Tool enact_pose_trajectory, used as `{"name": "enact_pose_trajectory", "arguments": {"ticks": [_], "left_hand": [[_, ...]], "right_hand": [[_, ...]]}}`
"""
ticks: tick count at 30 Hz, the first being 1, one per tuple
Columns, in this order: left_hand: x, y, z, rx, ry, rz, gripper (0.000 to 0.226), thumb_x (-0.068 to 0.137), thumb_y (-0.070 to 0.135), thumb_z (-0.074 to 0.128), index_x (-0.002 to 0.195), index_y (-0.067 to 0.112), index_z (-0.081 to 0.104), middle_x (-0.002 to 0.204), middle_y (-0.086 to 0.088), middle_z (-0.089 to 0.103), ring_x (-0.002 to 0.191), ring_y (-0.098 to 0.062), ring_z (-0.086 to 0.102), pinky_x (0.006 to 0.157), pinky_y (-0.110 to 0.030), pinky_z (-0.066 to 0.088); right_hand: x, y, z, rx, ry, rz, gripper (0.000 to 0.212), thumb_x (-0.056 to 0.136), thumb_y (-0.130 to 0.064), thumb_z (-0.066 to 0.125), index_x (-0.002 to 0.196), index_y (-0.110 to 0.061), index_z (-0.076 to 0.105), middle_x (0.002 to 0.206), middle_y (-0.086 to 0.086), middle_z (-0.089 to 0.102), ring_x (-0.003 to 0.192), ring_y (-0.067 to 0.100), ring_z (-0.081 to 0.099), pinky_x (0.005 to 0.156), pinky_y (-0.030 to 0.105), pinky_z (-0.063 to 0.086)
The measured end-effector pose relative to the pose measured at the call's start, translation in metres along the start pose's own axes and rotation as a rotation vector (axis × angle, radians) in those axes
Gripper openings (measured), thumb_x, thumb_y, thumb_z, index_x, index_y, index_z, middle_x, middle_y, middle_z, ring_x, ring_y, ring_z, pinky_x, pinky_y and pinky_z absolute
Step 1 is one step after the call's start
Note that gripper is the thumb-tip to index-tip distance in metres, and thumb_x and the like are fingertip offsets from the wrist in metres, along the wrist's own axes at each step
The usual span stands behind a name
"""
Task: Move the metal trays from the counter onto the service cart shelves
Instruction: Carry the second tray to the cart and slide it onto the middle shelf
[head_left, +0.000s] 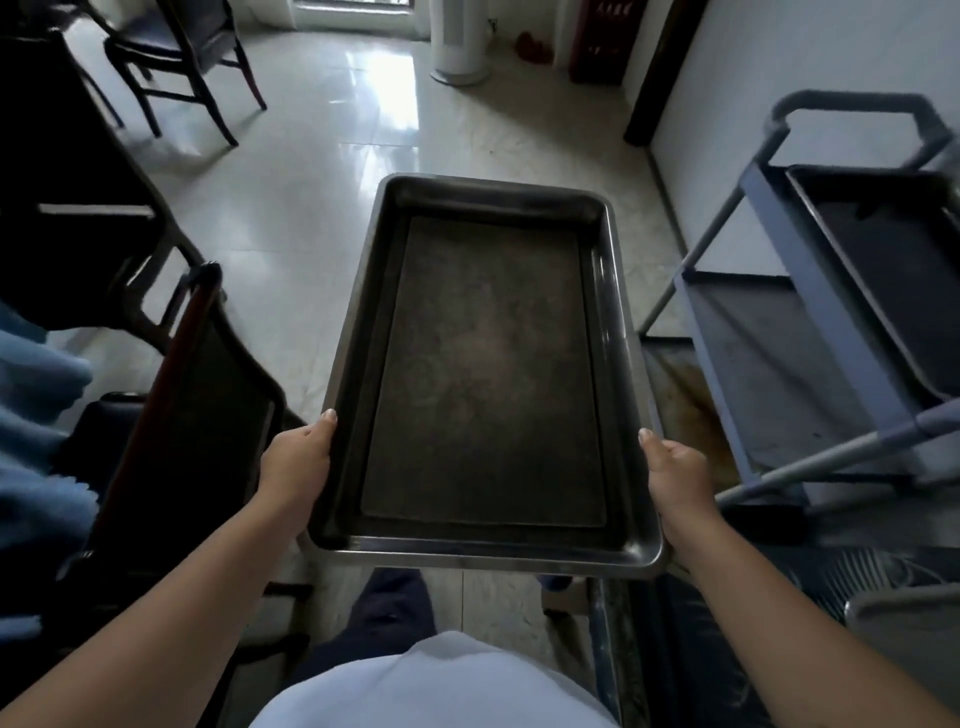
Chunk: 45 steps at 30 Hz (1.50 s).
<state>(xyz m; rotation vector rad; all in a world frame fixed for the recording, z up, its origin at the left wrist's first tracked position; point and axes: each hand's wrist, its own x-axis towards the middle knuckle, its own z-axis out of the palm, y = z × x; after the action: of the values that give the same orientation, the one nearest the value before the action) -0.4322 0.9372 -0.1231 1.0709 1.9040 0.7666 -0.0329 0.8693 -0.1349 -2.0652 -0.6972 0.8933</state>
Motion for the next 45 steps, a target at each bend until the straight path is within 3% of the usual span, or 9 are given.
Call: {"name": "enact_pose_trajectory", "arguments": {"ticks": [3, 6, 15, 19, 23, 27, 33, 39, 45], "left_hand": [[0.055, 0.026, 0.020, 0.085, -0.053, 0.065, 0.054, 0.101, 0.045, 0.049, 0.074, 0.003, 0.072, 0.081, -0.019, 0.069, 0.081, -0.035, 0.064, 0.068, -0.039, 0.046], [0.115, 0.061, 0.041, 0.139, -0.088, 0.102, 0.055, 0.100, 0.047, 0.050, 0.099, -0.001, 0.075, 0.097, -0.019, 0.070, 0.097, -0.037, 0.064, 0.084, -0.042, 0.048], [0.241, 0.158, 0.097, 0.316, -0.342, 0.186, 0.048, 0.098, 0.054, 0.046, 0.068, 0.025, 0.069, 0.076, -0.003, 0.069, 0.078, -0.028, 0.064, 0.071, -0.038, 0.047], [0.276, 0.188, 0.140, 0.381, -0.426, 0.175, 0.051, 0.097, 0.055, 0.047, 0.078, 0.017, 0.075, 0.077, -0.008, 0.072, 0.076, -0.029, 0.066, 0.073, -0.039, 0.052], [0.306, 0.218, 0.196, 0.485, -0.468, 0.209, 0.053, 0.098, 0.053, 0.046, 0.073, 0.014, 0.072, 0.075, -0.013, 0.071, 0.072, -0.031, 0.065, 0.075, -0.041, 0.053], [0.330, 0.245, 0.255, 0.552, -0.527, 0.220, 0.053, 0.096, 0.057, 0.045, 0.075, 0.017, 0.072, 0.075, -0.008, 0.071, 0.075, -0.030, 0.065, 0.076, -0.040, 0.053], [0.359, 0.285, 0.331, 0.641, -0.665, 0.281, 0.057, 0.094, 0.060, 0.044, 0.074, 0.015, 0.074, 0.070, -0.008, 0.072, 0.070, -0.030, 0.068, 0.067, -0.037, 0.053], [0.379, 0.321, 0.406, 0.740, -0.829, 0.340, 0.063, 0.097, 0.054, 0.045, 0.077, 0.000, 0.072, 0.073, -0.020, 0.070, 0.071, -0.039, 0.067, 0.061, -0.037, 0.050], [0.405, 0.365, 0.493, 0.824, -0.990, 0.409, 0.059, 0.098, 0.051, 0.046, 0.079, 0.000, 0.071, 0.077, -0.020, 0.069, 0.068, -0.035, 0.064, 0.058, -0.034, 0.048]], "right_hand": [[0.027, -0.011, 0.016, 0.013, 0.062, 0.050, 0.045, 0.094, -0.043, 0.056, 0.063, -0.011, 0.052, 0.063, 0.010, 0.048, 0.060, 0.024, 0.049, 0.062, 0.035, 0.041], [0.051, -0.025, 0.036, 0.020, 0.151, 0.098, 0.046, 0.094, -0.042, 0.055, 0.058, -0.016, 0.044, 0.058, 0.006, 0.042, 0.057, 0.022, 0.044, 0.058, 0.034, 0.036], [0.095, -0.055, 0.072, 0.090, 0.389, 0.299, 0.048, 0.092, -0.041, 0.055, 0.060, -0.006, 0.055, 0.057, 0.005, 0.047, 0.054, 0.019, 0.043, 0.053, 0.031, 0.033], [0.118, -0.056, 0.075, 0.113, 0.452, 0.372, 0.046, 0.092, -0.040, 0.055, 0.060, -0.007, 0.056, 0.061, 0.008, 0.055, 0.056, 0.021, 0.049, 0.053, 0.031, 0.036], [0.157, -0.050, 0.076, 0.145, 0.476, 0.453, 0.041, 0.092, -0.045, 0.055, 0.069, -0.012, 0.064, 0.071, 0.008, 0.060, 0.064, 0.022, 0.055, 0.058, 0.032, 0.041], [0.196, -0.045, 0.070, 0.137, 0.510, 0.528, 0.043, 0.092, -0.045, 0.053, 0.058, -0.019, 0.051, 0.068, 0.007, 0.052, 0.068, 0.026, 0.050, 0.064, 0.036, 0.040], [0.224, -0.049, 0.061, 0.150, 0.562, 0.631, 0.044, 0.096, -0.044, 0.049, 0.075, -0.008, 0.064, 0.083, 0.016, 0.063, 0.084, 0.035, 0.060, 0.075, 0.042, 0.046], [0.242, -0.054, 0.056, 0.179, 0.668, 0.762, 0.049, 0.097, -0.045, 0.050, 0.068, -0.007, 0.061, 0.075, 0.015, 0.064, 0.077, 0.034, 0.061, 0.075, 0.045, 0.051], [0.273, -0.066, 0.067, 0.239, 0.797, 0.919, 0.051, 0.096, -0.045, 0.051, 0.076, -0.001, 0.067, 0.077, 0.016, 0.066, 0.076, 0.031, 0.062, 0.077, 0.044, 0.053]]}}
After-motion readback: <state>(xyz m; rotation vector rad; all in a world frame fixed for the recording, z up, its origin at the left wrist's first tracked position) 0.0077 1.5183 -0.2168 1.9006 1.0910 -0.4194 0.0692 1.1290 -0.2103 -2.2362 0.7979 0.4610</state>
